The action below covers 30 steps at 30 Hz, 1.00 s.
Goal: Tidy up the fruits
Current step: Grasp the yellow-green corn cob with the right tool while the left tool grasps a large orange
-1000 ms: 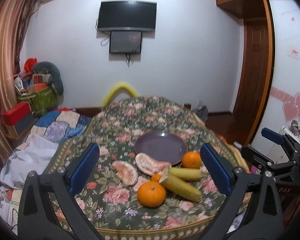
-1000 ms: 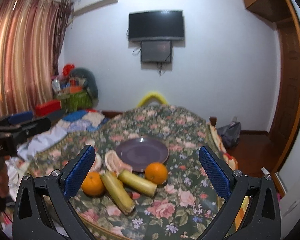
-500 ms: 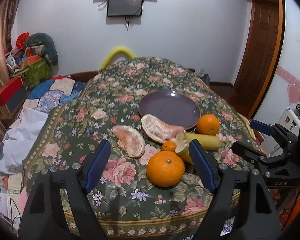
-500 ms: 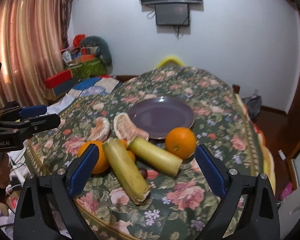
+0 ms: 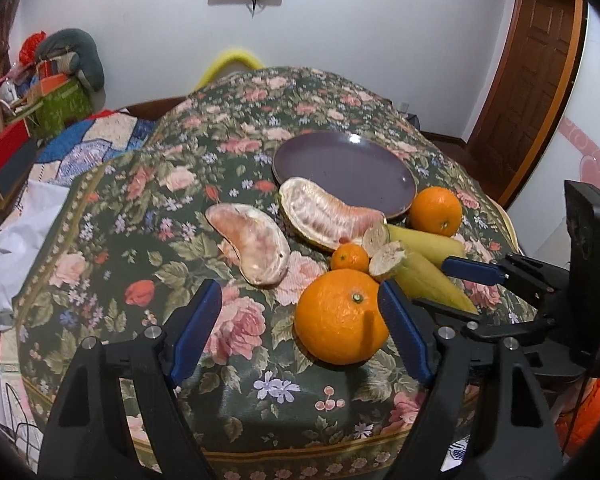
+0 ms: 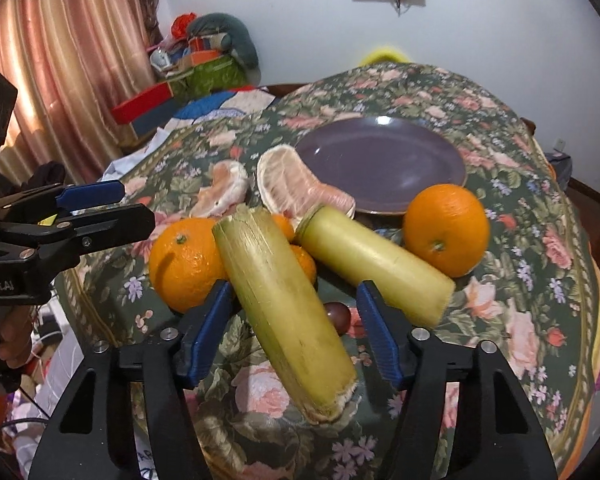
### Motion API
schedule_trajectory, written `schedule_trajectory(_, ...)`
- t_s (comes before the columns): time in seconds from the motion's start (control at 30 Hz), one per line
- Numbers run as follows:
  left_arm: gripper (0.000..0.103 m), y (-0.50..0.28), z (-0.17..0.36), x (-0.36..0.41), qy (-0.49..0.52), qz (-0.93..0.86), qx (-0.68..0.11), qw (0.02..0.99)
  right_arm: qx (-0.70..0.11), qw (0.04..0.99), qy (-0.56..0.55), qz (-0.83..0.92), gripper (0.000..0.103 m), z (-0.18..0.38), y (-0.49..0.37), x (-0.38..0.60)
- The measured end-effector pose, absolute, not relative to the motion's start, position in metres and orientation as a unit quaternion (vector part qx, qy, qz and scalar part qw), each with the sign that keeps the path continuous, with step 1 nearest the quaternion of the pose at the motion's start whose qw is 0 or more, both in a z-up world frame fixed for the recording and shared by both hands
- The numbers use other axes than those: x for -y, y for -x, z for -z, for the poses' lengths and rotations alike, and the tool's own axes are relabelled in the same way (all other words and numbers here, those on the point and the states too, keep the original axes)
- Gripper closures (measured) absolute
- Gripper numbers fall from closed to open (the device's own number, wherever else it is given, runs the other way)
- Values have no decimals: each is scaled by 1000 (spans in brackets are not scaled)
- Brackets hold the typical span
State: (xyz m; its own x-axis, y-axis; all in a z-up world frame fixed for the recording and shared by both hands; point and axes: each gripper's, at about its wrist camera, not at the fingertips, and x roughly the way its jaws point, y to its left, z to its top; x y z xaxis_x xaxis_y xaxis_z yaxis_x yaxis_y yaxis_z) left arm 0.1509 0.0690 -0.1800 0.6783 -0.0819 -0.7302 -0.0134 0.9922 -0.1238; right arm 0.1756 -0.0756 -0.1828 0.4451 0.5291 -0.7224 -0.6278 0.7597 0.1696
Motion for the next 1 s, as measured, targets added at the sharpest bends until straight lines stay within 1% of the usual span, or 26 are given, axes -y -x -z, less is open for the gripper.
schedule_trajectory(0.07, 22, -154, 183, -69, 61, 19, -407, 911, -409, 842, 56, -346, 45, 186, -177, 74)
schedule_trajectory(0.13, 22, -158, 187, -68, 66, 23, -415, 907, -414, 837, 54, -355, 52, 188, -179, 72)
schedule_trajectory(0.27, 22, -160, 190, -65, 66, 26, -422, 904, -411, 837, 57, -357, 55, 187, -178, 72)
schedule_trajectory(0.33, 21, -162, 191, -62, 67, 29, -425, 902, -410, 838, 49, -355, 58, 186, -178, 76)
schedule_trajectory(0.4, 20, -163, 192, -59, 67, 35, -431, 899, -409, 841, 42, -351, 62, 183, -178, 80)
schedule_trajectory(0.47, 15, -166, 194, -54, 65, 37, -435, 897, -408, 846, 35, -342, 65, 181, -179, 86)
schedule_trajectory(0.53, 13, -167, 197, -51, 64, 38, -440, 895, -407, 849, 25, -336, 66, 179, -180, 93)
schedule_trajectory(0.63, 13, -170, 201, -45, 60, 42, -448, 891, -405, 852, 17, -330, 66, 176, -180, 100)
schedule_trajectory(0.93, 13, -182, 214, -30, 38, 46, -463, 884, -395, 862, 5, -318, 67, 168, -178, 113)
schedule_trajectory(1.0, 15, -183, 215, -30, 37, 44, -462, 885, -394, 863, -2, -316, 67, 167, -179, 116)
